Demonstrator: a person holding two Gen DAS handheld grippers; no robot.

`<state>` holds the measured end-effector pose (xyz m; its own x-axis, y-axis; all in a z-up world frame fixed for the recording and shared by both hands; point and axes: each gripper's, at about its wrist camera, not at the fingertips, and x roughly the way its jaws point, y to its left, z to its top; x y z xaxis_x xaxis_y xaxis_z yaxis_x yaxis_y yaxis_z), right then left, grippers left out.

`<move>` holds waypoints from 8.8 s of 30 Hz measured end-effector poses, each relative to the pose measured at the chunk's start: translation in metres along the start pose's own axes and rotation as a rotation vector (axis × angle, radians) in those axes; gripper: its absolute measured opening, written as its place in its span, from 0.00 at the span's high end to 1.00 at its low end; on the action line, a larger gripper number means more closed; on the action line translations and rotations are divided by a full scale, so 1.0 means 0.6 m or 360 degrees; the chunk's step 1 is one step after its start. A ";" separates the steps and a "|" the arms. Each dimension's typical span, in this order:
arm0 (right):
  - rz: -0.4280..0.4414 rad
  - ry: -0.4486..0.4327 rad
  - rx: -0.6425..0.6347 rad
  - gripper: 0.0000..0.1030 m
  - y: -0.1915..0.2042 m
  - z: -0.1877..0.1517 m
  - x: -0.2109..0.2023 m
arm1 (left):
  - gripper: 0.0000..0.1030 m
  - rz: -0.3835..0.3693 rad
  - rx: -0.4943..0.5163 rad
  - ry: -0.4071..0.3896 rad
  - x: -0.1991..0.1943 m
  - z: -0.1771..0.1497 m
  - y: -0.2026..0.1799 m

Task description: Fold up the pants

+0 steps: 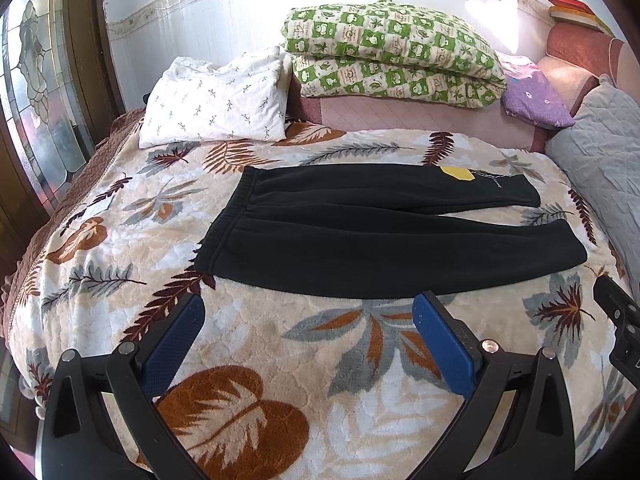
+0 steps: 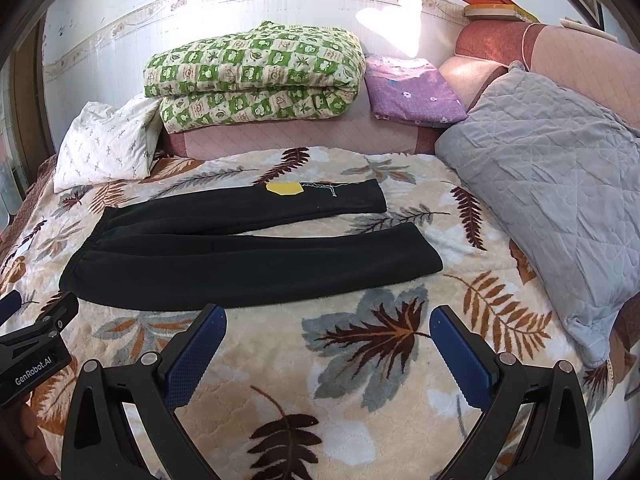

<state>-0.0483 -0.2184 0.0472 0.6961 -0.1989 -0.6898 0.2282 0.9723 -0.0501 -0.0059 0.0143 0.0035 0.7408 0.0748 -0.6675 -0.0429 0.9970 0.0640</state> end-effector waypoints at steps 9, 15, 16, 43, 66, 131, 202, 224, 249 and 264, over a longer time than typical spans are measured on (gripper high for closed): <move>0.0010 -0.0006 0.0005 0.01 0.000 0.004 -0.007 | 0.00 0.0000 0.0003 -0.0001 -0.003 0.002 -0.001; 0.0010 -0.0006 0.0008 0.01 0.000 0.003 -0.006 | 0.00 -0.0001 0.0005 0.0002 -0.005 0.003 -0.001; 0.0011 -0.0007 0.0007 0.01 -0.001 0.003 -0.006 | 0.00 -0.0002 0.0006 0.0002 -0.007 0.002 0.000; 0.0031 0.0004 0.0001 0.01 0.001 0.003 -0.006 | 0.00 0.0003 0.0029 0.0004 -0.014 0.007 -0.006; 0.0092 0.0077 -0.0050 0.01 -0.018 0.079 0.071 | 0.00 -0.0018 0.0110 0.0058 0.058 0.095 -0.014; 0.0385 0.0802 0.0036 0.37 -0.163 0.302 0.620 | 0.00 -0.0172 -0.0370 0.0925 0.538 0.300 0.203; 0.0382 0.0393 -0.0834 0.83 -0.154 0.136 0.269 | 0.74 -0.0296 -0.0076 0.0555 0.235 0.131 0.188; 0.0241 0.0475 -0.0605 0.57 -0.243 0.055 0.182 | 0.67 -0.0304 0.0048 0.0646 0.140 0.068 0.234; 0.0562 0.0890 0.0406 0.47 -0.251 0.114 0.377 | 0.54 -0.0313 0.0026 0.0687 0.236 0.198 0.178; 0.0735 0.0888 0.0318 0.47 -0.232 0.109 0.383 | 0.54 -0.0485 -0.0139 0.0844 0.313 0.167 0.228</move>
<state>0.1244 -0.4073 -0.0574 0.3146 0.3673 -0.8753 0.1530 0.8904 0.4286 0.1943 0.1627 -0.0387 0.2954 -0.2372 -0.9255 0.0468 0.9711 -0.2339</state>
